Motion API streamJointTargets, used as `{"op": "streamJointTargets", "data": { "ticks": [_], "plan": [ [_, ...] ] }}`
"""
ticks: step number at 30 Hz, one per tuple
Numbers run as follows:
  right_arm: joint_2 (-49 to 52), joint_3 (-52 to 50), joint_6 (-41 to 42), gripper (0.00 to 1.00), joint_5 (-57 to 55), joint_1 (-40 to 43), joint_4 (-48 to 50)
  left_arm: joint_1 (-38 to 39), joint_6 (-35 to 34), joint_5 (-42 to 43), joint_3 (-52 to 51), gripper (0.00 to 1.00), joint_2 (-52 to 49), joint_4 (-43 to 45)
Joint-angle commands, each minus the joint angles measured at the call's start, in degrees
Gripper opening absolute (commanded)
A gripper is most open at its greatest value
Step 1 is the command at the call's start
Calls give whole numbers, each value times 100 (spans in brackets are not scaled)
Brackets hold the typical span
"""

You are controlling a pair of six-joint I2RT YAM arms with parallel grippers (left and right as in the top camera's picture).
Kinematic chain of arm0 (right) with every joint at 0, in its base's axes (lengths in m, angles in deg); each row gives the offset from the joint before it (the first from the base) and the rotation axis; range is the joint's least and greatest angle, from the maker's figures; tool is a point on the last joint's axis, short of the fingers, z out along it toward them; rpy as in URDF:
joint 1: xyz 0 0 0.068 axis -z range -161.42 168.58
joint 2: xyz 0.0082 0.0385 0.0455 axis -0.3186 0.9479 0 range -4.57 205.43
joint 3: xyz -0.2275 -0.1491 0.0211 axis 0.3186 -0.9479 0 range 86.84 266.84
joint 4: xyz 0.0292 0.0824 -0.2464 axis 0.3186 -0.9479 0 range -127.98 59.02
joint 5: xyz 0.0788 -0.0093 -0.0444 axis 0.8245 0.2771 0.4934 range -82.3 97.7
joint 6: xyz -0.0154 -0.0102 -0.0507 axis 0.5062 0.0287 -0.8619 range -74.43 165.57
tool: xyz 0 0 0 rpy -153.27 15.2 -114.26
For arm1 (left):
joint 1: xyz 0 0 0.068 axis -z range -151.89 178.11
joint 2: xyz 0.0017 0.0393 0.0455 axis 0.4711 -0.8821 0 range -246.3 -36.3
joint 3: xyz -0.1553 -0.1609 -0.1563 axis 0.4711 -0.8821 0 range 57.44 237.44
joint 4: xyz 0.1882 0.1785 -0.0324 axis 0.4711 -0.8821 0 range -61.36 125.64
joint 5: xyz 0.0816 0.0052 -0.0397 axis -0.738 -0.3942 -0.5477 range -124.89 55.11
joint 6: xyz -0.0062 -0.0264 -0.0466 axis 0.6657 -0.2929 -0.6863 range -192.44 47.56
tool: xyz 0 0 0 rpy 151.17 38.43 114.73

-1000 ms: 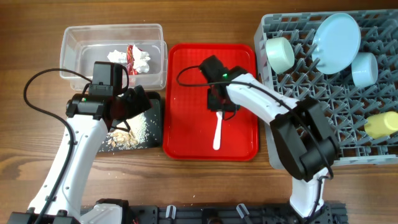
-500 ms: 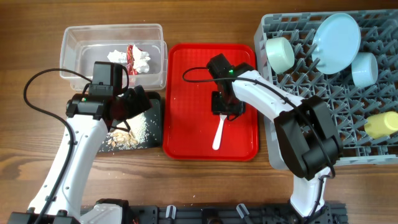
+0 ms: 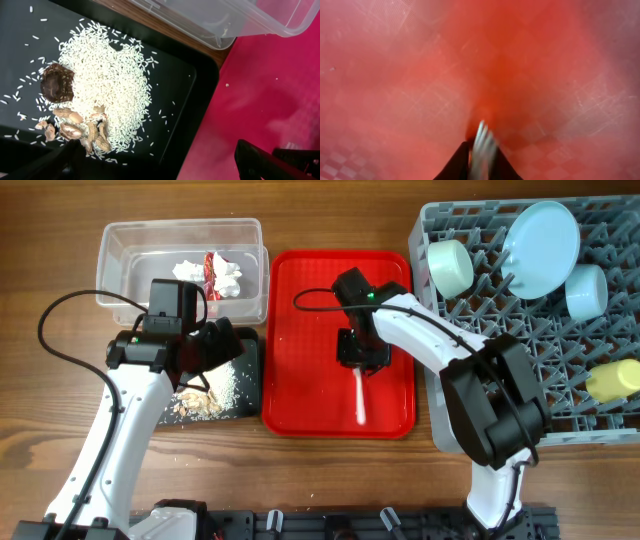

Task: Sort waste into correct bins and load items into the dishwasher rack
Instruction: 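Reach the right gripper to the white fork and grasp it, then carry the fork with the right gripper and stand it in the rack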

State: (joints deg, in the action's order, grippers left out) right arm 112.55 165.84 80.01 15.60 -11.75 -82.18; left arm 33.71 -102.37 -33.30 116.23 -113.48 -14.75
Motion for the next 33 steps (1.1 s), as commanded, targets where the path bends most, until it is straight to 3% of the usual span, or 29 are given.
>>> {"op": "streamJointTargets", "data": {
  "ticks": [1,3,5,14,18,22,26,33],
  "plan": [
    [87,-22,-227,12,55,28,-122,-26,-57,48,-4,96,103,-7],
    [-142,4,-297,11,35,111,-157,-26,-57,48,-4,96,101,-7],
    [-511,4,-448,4,33,240,-181,-26,-57,48,-4,96,103,-7],
    [-2371,9,-1659,4,-289,1084,-662,-26,-57,48,-4,96,101,-7],
    [-2944,9,-2168,4,-1040,1775,-682,-26,-57,48,-4,96,101,-4],
    [-2855,4,-3027,4,-1158,2400,-774,-26,-57,48,-4,96,103,-4],
    [-2483,-251,-2973,4,-1128,2656,-809,-26,-57,48,-7,97,103,-4],
    [-1961,-372,-2968,4,-116,2653,-787,-26,-57,48,-4,97,101,-4]
  ]
}}
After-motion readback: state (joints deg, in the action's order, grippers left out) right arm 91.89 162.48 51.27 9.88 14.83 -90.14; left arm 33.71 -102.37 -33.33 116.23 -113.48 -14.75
